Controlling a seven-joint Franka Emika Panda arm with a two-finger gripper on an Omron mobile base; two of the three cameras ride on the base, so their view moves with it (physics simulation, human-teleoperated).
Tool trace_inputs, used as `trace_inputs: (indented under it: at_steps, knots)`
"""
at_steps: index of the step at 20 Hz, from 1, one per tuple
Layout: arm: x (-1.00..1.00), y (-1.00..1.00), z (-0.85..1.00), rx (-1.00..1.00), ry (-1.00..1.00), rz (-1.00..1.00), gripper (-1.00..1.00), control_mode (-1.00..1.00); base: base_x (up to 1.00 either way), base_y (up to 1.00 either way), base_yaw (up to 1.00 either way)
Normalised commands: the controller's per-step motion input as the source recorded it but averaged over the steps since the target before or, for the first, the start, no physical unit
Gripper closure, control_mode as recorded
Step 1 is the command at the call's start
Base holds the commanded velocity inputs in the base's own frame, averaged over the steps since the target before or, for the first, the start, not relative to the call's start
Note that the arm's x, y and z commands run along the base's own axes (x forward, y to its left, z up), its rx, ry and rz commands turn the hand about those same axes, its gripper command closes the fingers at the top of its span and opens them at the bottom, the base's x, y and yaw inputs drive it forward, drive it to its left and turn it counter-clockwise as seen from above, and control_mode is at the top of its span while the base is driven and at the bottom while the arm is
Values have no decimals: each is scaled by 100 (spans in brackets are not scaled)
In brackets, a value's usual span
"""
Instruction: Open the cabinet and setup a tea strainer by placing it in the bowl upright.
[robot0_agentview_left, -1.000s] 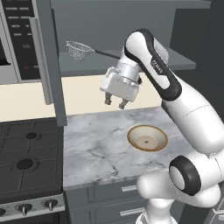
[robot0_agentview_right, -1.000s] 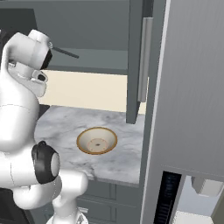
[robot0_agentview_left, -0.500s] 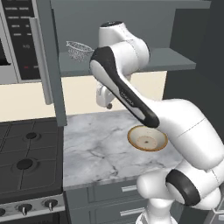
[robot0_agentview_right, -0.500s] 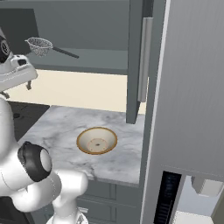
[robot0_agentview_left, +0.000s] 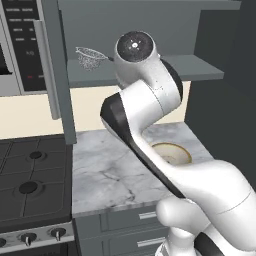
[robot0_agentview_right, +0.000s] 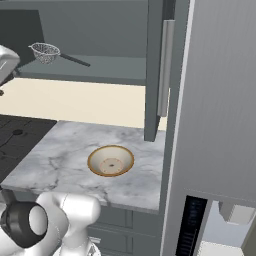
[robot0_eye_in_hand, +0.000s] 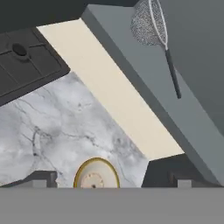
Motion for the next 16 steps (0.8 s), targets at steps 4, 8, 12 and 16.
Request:
trace_inputs:
  at_steps: [4,8,12,16]
  knots:
    - [41,-1,83,0,-42,0,-100,-100,0,0,0]
    - [34,-6,36,4,2,1,-100,-100,0,0,0]
    - [34,0,0,0,5,0,-100,-100,0,0,0]
    - [43,5,0,0,1,2,-100,-100,0,0,0]
